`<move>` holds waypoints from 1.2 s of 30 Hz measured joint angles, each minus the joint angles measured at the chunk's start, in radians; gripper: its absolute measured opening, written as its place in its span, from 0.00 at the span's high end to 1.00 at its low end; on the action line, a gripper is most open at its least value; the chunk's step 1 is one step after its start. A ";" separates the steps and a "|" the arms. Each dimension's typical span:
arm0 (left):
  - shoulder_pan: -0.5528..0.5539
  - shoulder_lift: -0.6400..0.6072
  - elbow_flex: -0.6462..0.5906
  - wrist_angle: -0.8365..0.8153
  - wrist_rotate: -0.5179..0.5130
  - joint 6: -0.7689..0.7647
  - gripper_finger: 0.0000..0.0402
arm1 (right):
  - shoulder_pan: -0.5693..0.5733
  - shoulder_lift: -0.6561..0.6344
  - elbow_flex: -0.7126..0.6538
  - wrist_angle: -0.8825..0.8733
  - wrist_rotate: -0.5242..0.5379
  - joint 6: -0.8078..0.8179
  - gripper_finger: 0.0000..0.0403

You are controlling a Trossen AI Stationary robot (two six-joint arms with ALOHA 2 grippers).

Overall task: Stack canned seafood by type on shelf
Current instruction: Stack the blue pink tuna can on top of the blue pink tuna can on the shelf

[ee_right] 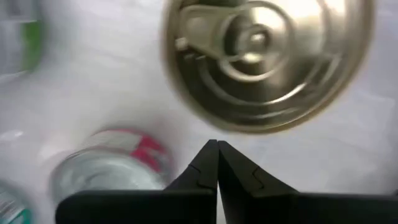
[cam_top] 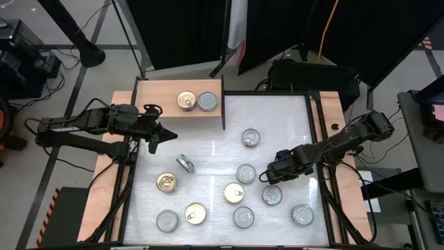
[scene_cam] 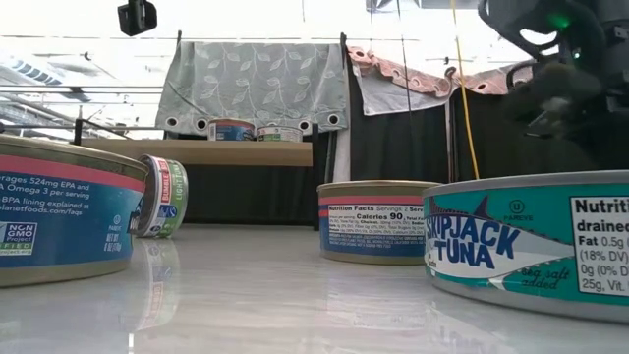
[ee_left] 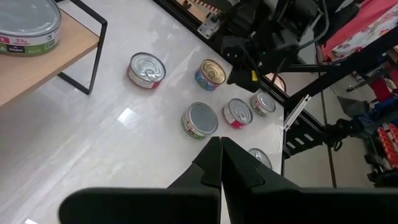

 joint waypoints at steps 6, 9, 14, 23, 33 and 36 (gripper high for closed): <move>0.000 0.001 0.000 0.001 -0.005 0.001 1.00 | -0.013 -0.012 0.000 0.006 -0.013 0.012 1.00; 0.000 0.004 0.000 0.001 -0.011 0.001 1.00 | -0.029 -0.012 0.000 -0.003 -0.014 0.011 1.00; 0.000 0.013 0.000 0.001 -0.014 0.001 1.00 | -0.057 -0.012 0.000 -0.005 -0.017 -0.004 1.00; 0.000 0.040 0.000 0.006 -0.014 0.000 1.00 | -0.071 -0.009 0.002 -0.042 -0.017 -0.052 1.00; -0.002 0.057 0.000 0.005 0.057 -0.049 1.00 | -0.071 -0.009 0.002 0.005 -0.028 -0.053 1.00; -0.025 0.057 0.000 -0.003 0.115 -0.052 1.00 | -0.068 -0.012 0.002 0.064 -0.039 -0.063 1.00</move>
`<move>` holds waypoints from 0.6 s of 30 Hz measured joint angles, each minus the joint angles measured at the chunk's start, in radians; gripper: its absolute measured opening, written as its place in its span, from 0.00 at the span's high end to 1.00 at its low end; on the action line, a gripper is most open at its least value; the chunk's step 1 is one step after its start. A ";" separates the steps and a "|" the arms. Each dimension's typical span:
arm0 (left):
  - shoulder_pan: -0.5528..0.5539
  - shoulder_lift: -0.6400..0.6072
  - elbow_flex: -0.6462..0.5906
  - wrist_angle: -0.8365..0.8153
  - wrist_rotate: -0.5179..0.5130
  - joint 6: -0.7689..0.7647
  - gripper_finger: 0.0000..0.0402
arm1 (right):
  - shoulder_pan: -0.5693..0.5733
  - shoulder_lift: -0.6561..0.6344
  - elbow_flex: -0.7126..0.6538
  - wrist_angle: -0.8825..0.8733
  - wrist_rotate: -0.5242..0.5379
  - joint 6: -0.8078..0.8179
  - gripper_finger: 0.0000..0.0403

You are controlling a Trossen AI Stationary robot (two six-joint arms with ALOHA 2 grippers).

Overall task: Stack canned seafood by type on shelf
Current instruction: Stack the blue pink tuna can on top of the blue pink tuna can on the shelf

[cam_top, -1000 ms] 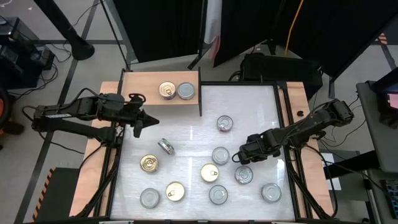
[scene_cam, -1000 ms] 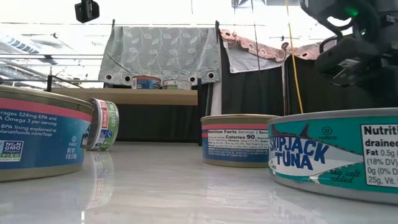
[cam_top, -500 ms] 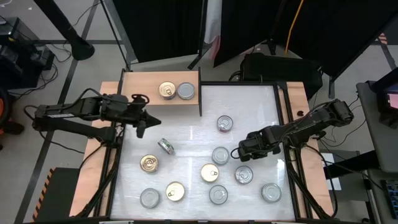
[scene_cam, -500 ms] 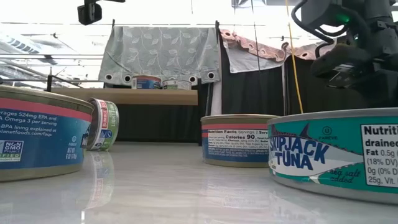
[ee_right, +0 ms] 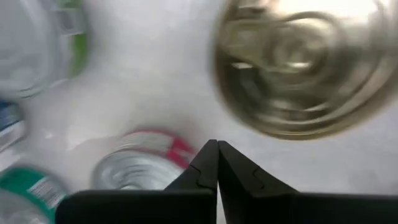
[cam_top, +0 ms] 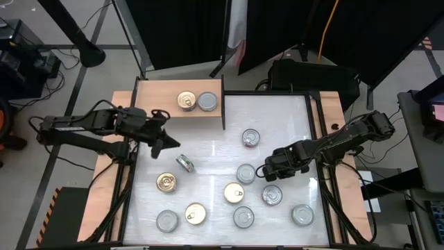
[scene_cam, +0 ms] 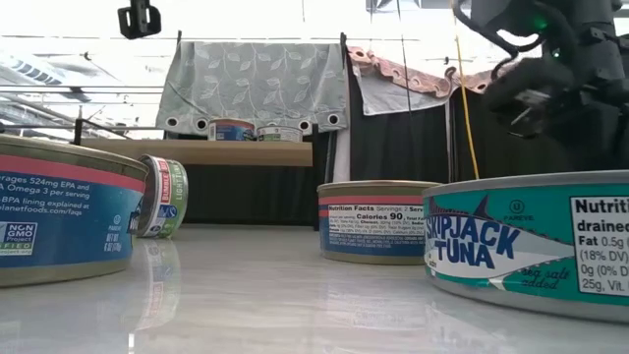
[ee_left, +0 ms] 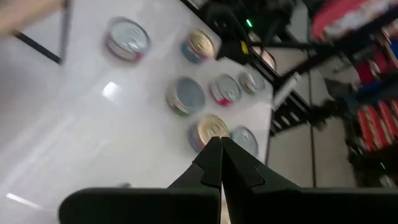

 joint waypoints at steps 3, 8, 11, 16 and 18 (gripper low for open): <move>-0.026 0.000 0.000 -0.010 0.009 0.000 1.00 | 0.026 0.002 0.000 0.047 0.001 -0.004 1.00; -0.045 0.000 0.000 -0.029 0.007 0.000 1.00 | 0.074 0.015 -0.001 0.045 0.000 0.080 1.00; -0.048 0.000 0.000 -0.029 -0.003 0.000 1.00 | 0.078 0.010 -0.001 0.033 -0.007 0.127 1.00; -0.048 0.000 0.000 -0.029 -0.011 0.004 1.00 | 0.032 -0.023 -0.001 -0.088 -0.021 0.125 1.00; -0.048 0.000 0.000 -0.028 -0.012 0.007 1.00 | 0.016 -0.038 -0.001 -0.116 -0.012 0.117 1.00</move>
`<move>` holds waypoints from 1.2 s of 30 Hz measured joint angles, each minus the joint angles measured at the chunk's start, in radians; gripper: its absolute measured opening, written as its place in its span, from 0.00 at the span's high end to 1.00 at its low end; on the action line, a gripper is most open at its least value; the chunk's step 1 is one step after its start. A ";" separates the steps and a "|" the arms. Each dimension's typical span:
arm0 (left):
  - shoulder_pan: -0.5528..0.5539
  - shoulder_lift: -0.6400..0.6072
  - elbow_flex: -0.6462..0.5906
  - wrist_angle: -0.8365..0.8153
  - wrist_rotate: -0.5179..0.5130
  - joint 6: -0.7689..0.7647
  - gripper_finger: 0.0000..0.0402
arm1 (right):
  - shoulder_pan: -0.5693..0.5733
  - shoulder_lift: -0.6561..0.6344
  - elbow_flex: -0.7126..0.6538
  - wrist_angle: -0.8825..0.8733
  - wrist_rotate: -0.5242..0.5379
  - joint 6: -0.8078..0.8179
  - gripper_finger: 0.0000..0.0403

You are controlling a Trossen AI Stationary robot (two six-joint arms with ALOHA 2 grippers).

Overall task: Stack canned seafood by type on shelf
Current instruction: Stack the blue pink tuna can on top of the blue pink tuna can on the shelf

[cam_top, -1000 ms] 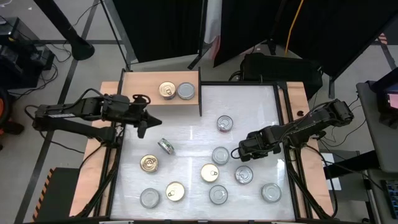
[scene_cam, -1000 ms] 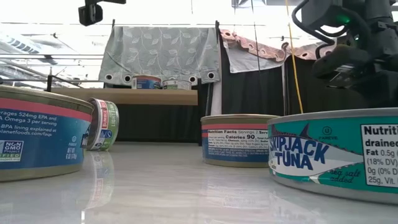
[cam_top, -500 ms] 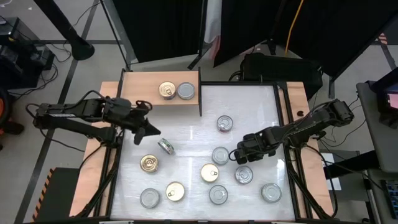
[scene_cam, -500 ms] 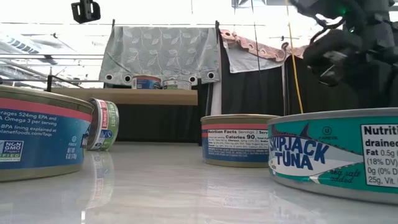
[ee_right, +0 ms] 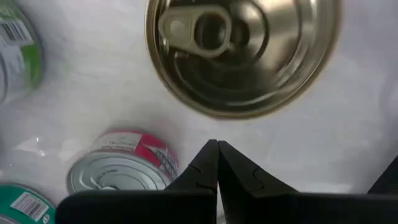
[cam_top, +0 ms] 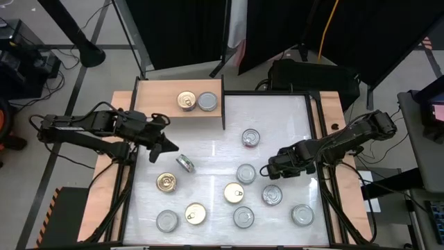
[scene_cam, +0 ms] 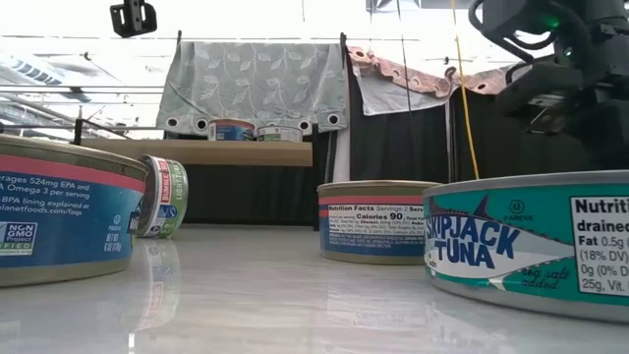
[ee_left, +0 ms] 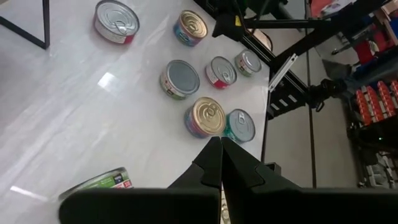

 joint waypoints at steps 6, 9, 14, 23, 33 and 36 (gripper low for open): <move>0.000 0.000 0.000 0.001 0.000 -0.003 1.00 | -0.008 -0.005 0.000 -0.015 0.047 -0.003 1.00; 0.000 0.000 0.000 0.001 0.000 -0.006 1.00 | -0.008 0.019 0.000 -0.020 0.048 -0.009 1.00; 0.000 0.000 0.000 0.002 0.000 -0.006 1.00 | -0.008 0.053 0.004 -0.022 0.050 -0.031 1.00; 0.000 0.000 0.000 0.002 0.000 -0.006 1.00 | 0.029 0.056 0.003 -0.014 0.068 0.003 1.00; 0.000 0.000 0.000 0.002 0.000 0.000 1.00 | 0.134 0.181 -0.002 0.067 0.091 0.091 1.00; 0.000 0.000 0.000 0.002 0.000 0.001 1.00 | 0.164 0.230 -0.002 0.096 0.092 0.118 1.00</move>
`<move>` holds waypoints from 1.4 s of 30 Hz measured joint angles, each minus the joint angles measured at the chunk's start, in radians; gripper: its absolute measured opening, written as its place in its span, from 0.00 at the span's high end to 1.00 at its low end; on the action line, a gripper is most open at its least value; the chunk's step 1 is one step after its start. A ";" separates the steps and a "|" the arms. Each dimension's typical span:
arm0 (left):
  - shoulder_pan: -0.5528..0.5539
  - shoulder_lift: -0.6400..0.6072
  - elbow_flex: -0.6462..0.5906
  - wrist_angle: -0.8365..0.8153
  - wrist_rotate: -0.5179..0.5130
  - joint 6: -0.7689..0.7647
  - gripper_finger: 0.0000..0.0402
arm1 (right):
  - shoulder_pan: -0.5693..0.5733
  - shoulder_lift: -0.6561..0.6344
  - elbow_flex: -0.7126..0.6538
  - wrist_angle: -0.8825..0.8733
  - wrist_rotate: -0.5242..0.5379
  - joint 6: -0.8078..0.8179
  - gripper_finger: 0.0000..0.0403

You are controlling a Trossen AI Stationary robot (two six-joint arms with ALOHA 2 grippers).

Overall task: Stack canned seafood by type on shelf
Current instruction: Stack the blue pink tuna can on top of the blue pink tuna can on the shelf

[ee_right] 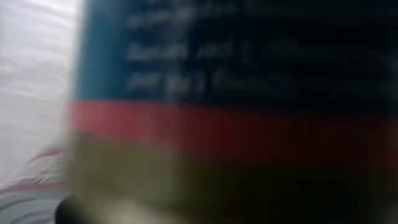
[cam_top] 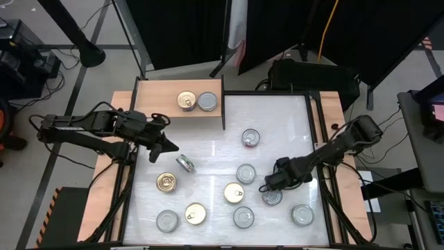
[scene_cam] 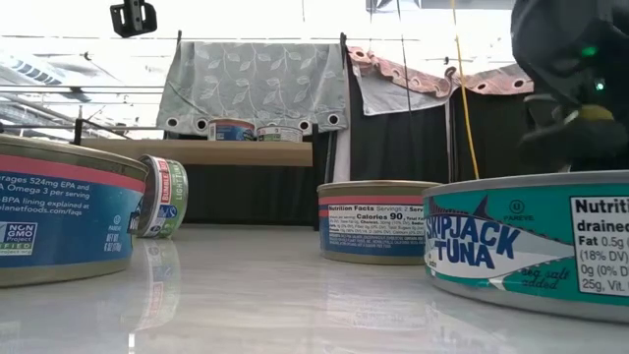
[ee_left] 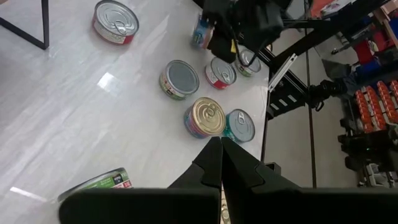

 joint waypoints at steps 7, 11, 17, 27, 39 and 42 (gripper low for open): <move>0.000 -0.003 0.000 0.000 0.047 -0.008 1.00 | 0.061 -0.097 0.068 -0.058 0.001 -0.001 1.00; 0.000 -0.006 0.000 0.000 0.053 -0.007 1.00 | 0.049 -0.229 0.159 -0.173 0.003 -0.134 0.99; 0.000 -0.006 0.000 0.000 0.027 -0.007 1.00 | -0.057 -0.360 0.285 -0.342 0.030 -0.495 0.79; 0.000 -0.006 0.000 0.011 0.003 -0.058 0.71 | -0.211 -0.383 0.294 -0.355 -0.058 -1.347 0.17; 0.000 -0.006 0.000 0.008 -0.095 -0.085 0.44 | -0.345 -0.381 0.069 -0.229 -0.111 -1.630 0.06; 0.000 -0.006 0.000 0.008 -0.107 -0.085 0.44 | -0.355 -0.366 0.030 -0.174 -0.143 -1.646 0.06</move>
